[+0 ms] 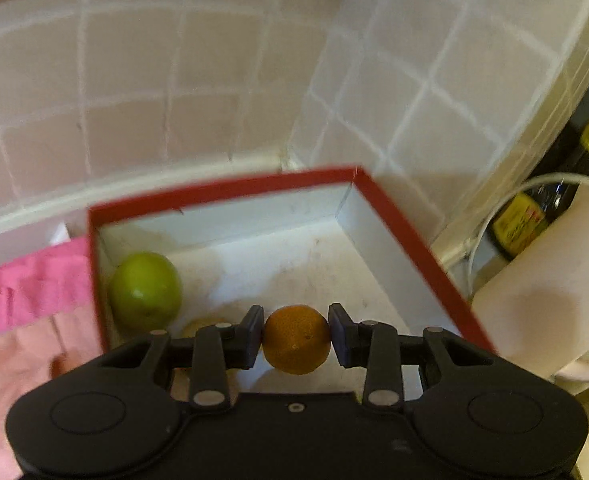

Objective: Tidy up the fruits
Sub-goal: 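Carry tangerine and orange into the red box and open both tools, then move both open tools back over the fruit on the cloth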

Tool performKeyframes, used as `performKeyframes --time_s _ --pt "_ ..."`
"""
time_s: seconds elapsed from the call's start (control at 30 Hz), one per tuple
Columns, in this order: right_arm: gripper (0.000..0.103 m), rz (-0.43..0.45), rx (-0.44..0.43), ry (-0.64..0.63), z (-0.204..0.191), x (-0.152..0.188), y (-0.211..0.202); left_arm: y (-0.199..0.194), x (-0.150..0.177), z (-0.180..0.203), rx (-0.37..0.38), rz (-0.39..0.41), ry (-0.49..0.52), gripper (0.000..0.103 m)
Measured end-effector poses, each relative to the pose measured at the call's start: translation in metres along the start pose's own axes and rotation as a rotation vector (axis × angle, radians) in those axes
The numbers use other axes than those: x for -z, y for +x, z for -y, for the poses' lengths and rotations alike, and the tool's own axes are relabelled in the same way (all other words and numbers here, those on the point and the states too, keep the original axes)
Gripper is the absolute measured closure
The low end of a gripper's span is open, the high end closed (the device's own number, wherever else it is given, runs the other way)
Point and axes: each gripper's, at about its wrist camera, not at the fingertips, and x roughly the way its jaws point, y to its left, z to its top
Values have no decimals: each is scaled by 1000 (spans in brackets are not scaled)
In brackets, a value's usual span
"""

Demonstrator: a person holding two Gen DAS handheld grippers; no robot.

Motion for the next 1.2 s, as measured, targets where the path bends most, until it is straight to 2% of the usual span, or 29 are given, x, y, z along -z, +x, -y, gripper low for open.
performKeyframes --time_s 0.23,0.5,0.57,0.67,0.73,1.0,1.2 --pt "44 -9 -14 13 7 1 5 24 -2 -2 -24 -98 -7 61" --pt "43 -1 -3 19 6 6 3 23 -3 -2 -16 -107 -5 59" --pt "43 0 6 21 4 7 2 19 -4 -4 8 -108 -13 51" --pt "39 31 5 15 -6 10 -12 9 -4 -7 20 -101 -17 49" --pt "32 64 4 20 -10 13 -26 -3 -5 -10 37 -85 -26 46" --pt "28 236 74 11 -39 30 -97 -101 -5 -26 82 81 7 37" --pt "15 395 121 -34 -94 41 -135 -194 6 -66 50 218 14 32"
